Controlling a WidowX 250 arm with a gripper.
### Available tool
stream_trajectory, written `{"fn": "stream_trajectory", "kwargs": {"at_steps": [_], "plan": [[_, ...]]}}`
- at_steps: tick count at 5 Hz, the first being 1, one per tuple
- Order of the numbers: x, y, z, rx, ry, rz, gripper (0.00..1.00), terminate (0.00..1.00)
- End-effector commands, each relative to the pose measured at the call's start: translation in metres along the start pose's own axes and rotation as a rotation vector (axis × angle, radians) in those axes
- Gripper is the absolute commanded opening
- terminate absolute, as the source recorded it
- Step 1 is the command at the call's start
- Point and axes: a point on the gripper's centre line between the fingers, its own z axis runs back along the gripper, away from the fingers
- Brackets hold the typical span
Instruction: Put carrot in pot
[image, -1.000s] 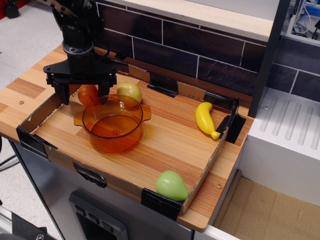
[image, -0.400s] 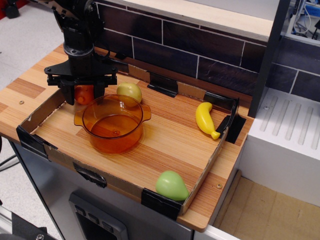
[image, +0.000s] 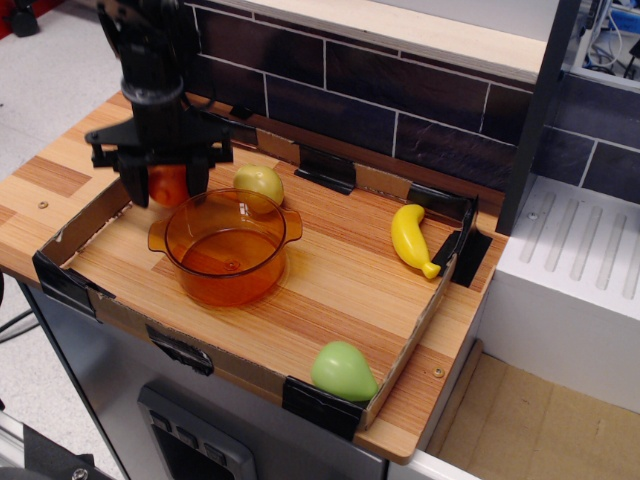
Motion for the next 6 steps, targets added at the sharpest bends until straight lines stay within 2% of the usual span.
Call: {"fn": "stream_trajectory", "kwargs": {"at_steps": [1, 2, 4, 5, 6], "plan": [[0.012, -0.006, 0.076, -0.123, -0.105, -0.022, 0.0, 0.0], [-0.013, -0.018, 0.081, -0.151, -0.018, -0.088, 0.0, 0.0], [-0.068, -0.03, 0.068, -0.141, 0.102, -0.253, 0.0, 0.0], [-0.075, -0.03, 0.06, -0.122, 0.122, -0.27, 1.0, 0.0], [-0.073, -0.027, 0.06, -0.144, 0.103, -0.258, 1.0, 0.0]]}}
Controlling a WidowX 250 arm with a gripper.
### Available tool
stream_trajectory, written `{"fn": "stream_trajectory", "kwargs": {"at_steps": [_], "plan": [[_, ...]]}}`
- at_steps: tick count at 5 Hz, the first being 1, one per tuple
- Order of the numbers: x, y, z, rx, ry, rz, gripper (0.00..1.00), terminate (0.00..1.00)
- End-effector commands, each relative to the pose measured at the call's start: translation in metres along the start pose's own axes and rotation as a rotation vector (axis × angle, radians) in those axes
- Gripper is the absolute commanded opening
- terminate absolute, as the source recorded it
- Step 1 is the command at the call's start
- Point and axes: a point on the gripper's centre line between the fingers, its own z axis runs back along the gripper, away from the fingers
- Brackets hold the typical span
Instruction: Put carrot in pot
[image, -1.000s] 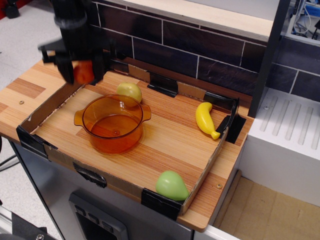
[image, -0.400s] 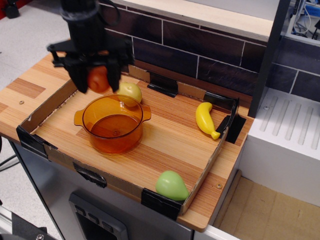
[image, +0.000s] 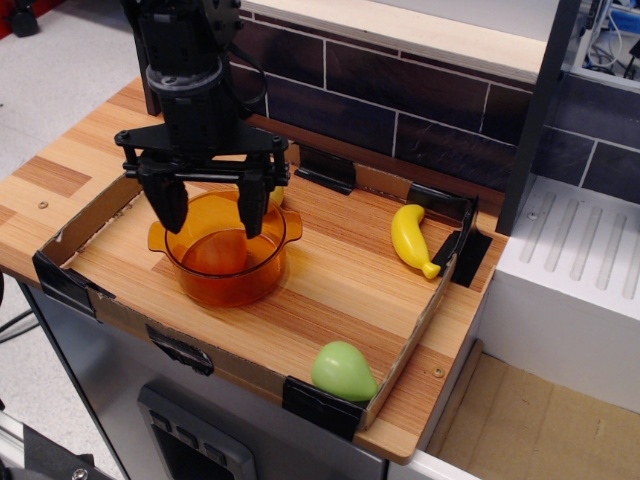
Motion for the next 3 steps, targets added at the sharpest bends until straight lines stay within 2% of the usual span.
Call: {"fn": "stream_trajectory", "kwargs": {"at_steps": [1, 3], "plan": [[0.001, 0.011, 0.018, -0.038, -0.082, -0.001, 1.0, 0.0], [0.012, 0.008, 0.065, -0.036, -0.21, 0.043, 1.0, 0.0]]}}
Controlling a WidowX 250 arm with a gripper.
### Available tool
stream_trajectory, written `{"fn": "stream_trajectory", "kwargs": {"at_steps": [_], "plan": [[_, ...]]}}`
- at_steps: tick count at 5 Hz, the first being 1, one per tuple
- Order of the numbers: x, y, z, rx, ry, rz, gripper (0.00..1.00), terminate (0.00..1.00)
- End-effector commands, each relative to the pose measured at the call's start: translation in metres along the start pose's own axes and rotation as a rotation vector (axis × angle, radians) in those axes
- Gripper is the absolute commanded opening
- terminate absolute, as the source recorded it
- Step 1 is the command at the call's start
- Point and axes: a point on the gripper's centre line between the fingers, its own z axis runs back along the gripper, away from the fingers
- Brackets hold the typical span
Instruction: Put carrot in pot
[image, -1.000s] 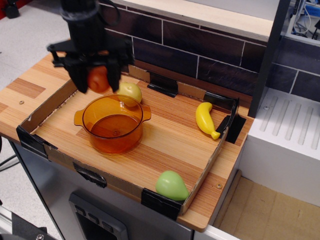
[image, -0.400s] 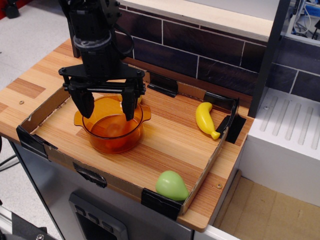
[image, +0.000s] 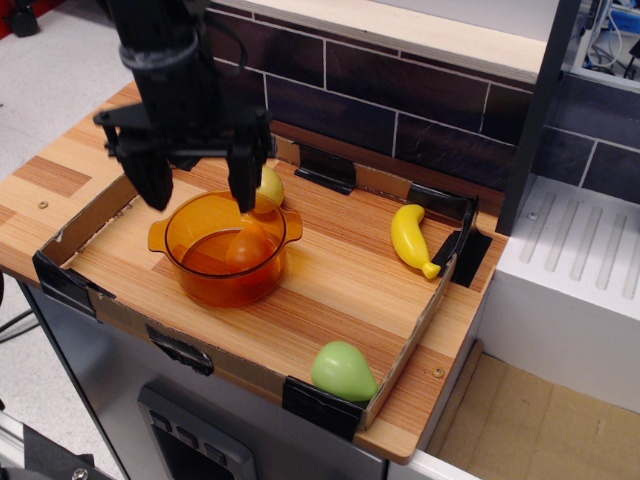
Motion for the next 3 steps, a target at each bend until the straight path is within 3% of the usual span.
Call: {"fn": "stream_trajectory", "kwargs": {"at_steps": [1, 2, 3], "plan": [[0.0131, 0.0028, 0.037, -0.002, -0.119, 0.022, 1.0, 0.0], [0.0131, 0.0028, 0.037, -0.002, -0.119, 0.022, 1.0, 0.0], [0.0131, 0.0028, 0.037, -0.002, -0.119, 0.022, 1.0, 1.0]]}}
